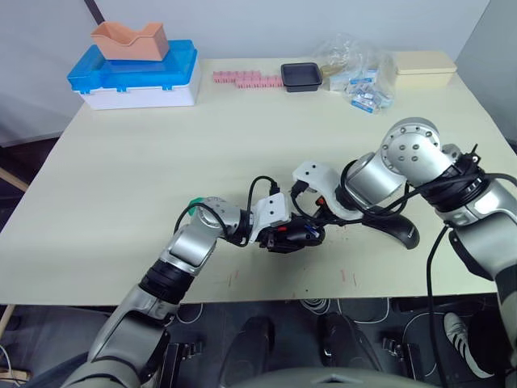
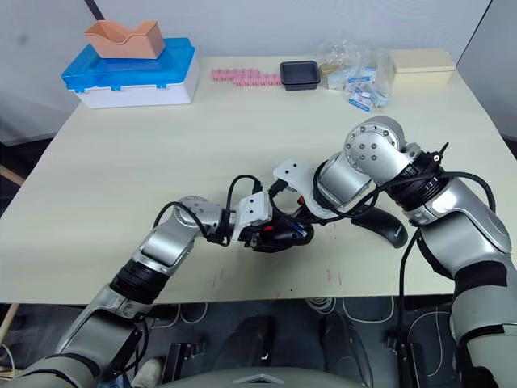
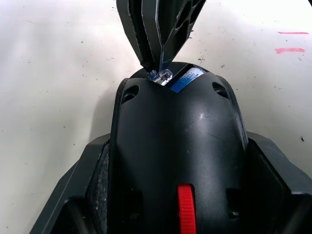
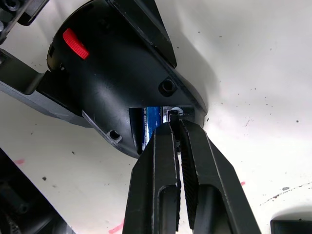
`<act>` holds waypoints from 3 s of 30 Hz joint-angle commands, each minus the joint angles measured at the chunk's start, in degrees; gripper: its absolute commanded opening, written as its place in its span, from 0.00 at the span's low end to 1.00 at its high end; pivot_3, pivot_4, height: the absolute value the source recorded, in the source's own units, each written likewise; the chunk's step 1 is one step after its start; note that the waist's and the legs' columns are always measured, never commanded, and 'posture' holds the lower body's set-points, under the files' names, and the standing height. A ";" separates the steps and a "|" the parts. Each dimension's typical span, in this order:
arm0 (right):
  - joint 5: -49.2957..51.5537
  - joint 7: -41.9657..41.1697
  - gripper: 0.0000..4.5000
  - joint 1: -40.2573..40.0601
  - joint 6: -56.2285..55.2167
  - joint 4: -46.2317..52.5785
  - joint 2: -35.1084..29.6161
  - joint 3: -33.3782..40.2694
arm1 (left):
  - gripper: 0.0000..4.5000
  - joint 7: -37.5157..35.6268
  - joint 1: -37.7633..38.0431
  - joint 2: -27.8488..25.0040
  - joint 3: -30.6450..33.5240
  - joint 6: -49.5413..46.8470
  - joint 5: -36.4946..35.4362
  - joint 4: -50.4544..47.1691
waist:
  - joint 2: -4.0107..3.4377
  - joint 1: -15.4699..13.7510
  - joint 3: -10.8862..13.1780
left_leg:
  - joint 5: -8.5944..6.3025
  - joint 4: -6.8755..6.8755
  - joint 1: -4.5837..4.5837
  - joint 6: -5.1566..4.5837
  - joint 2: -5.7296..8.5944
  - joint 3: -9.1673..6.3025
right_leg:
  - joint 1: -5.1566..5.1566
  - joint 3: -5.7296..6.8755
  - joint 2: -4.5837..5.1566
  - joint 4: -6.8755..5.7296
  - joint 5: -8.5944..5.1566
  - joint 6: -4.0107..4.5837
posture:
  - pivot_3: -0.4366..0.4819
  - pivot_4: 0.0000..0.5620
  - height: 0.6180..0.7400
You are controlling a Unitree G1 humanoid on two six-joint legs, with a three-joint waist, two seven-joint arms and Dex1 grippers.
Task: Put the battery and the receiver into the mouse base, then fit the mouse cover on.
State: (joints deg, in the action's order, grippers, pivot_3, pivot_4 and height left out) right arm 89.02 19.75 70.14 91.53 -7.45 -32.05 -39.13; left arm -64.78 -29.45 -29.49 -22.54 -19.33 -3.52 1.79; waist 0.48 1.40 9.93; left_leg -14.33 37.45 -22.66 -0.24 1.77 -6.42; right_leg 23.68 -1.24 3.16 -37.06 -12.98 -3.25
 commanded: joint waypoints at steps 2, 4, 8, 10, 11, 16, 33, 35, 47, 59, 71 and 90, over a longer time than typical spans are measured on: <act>-3.56 1.75 0.00 -2.30 0.97 3.07 0.30 3.19 | 0.66 0.72 -0.17 -0.70 0.20 -1.13 0.95 1.53 | 0.00 0.01 0.00 | 0.00 0.00 0.00 0.00 0.00 0.01 | 0.00 0.00 0.00 0.00 0.00 0.00 | 0.48 0.27 1.00; -4.55 1.86 0.00 -3.04 0.97 4.16 0.49 4.08 | 0.66 0.69 -0.13 -0.75 0.16 -1.16 0.97 1.44 | 0.00 0.01 0.00 | 0.00 0.00 0.01 0.00 0.00 0.00 | 0.00 -0.01 0.00 -0.01 0.01 0.01 | 0.48 0.27 1.00; -4.84 1.95 0.00 -4.45 0.97 5.55 0.15 4.86 | 0.66 0.56 -0.25 -0.76 0.11 -1.09 0.97 1.61 | 0.00 0.06 0.00 | 0.00 0.01 0.01 0.00 0.00 0.01 | 0.00 -0.01 0.00 -0.01 0.01 0.01 | 0.48 0.27 1.00; -4.19 2.10 0.00 -4.92 0.97 5.74 -0.33 4.70 | 0.66 0.49 -0.37 -0.72 0.03 -1.02 0.98 1.72 | 0.00 0.09 0.00 | 0.00 0.01 0.01 0.00 -0.01 0.00 | 0.00 0.00 0.00 -0.02 0.01 0.01 | 0.48 0.27 1.00; -3.86 2.13 0.00 -5.05 0.97 5.75 -0.52 4.58 | 0.66 0.45 -0.41 -0.71 0.00 -0.98 0.98 1.78 | 0.00 0.09 0.00 | 0.00 0.01 0.01 0.00 -0.01 0.00 | 0.00 0.00 0.00 -0.02 0.01 0.01 | 0.48 0.27 1.00; -1.39 3.29 0.00 -5.72 0.97 4.89 -0.92 4.20 | 0.66 0.36 -0.50 -0.60 -0.11 -0.84 1.01 1.94 | 0.00 0.06 0.00 | 0.00 0.01 0.01 0.00 -0.01 0.01 | 0.00 0.00 0.00 -0.02 0.01 0.02 | 0.48 0.27 1.00; 3.32 6.76 0.23 -5.91 0.97 3.95 -0.91 4.08 | 0.66 0.68 -0.33 -0.34 -0.09 -1.16 1.00 1.67 | 0.00 0.09 0.00 | 0.01 0.01 0.02 0.00 -0.01 0.01 | -0.01 -0.01 0.00 -0.02 0.01 0.02 | 0.48 0.27 1.00; 3.66 6.65 0.23 -5.66 0.97 4.08 -1.13 4.15 | 0.66 0.66 -0.28 -0.38 -0.13 -1.10 1.02 1.63 | 0.00 0.12 0.00 | 0.01 0.01 0.02 0.00 -0.01 0.01 | 0.00 -0.01 -0.01 -0.02 0.01 0.02 | 0.48 0.27 1.00; 4.71 1.68 0.23 -6.25 0.97 11.78 -7.74 7.72 | 0.66 1.00 -0.09 -0.13 -0.21 -1.15 1.07 1.23 | 0.00 0.02 0.01 | 0.01 0.01 -0.02 0.00 -0.01 0.00 | 0.00 0.00 0.00 -0.01 0.01 0.02 | 0.48 0.27 1.00; -16.60 -22.09 0.23 -24.09 -14.92 32.40 -13.04 22.19 | 0.66 0.96 0.09 -0.12 -0.17 -1.48 0.93 0.48 | 0.01 -0.52 0.01 | 0.01 0.01 -0.05 0.00 -0.01 0.01 | 0.00 0.04 -0.01 0.06 0.01 0.01 | 0.48 0.27 1.00; -40.90 -40.35 0.01 -46.50 -42.44 40.38 -11.79 28.65 | 0.66 1.39 1.19 -0.72 0.00 -2.80 0.46 -1.64 | 0.03 -0.48 0.02 | 0.01 0.02 -0.01 0.01 -0.01 0.05 | -0.03 0.05 -0.05 0.11 0.00 -0.03 | 0.48 0.27 1.00; -63.56 -56.07 0.01 -59.60 -65.81 32.53 -3.67 26.83 | 0.66 1.92 1.51 -0.97 0.21 -3.44 0.11 -2.23 | 0.05 -0.41 0.03 | 0.01 0.02 0.09 0.02 -0.02 0.19 | -0.03 -0.08 -0.11 0.07 0.02 -0.01 | 0.48 0.27 1.00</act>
State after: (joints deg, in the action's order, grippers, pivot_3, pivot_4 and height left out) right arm 25.96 -35.72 10.40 27.09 23.95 -35.91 -12.72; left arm -63.26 -28.78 -29.77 -22.53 -22.08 -3.74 -0.42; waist 0.53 0.99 9.96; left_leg -14.31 37.46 -22.56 -0.22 1.75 -6.22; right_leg 23.64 -1.33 3.06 -37.01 -12.96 -3.26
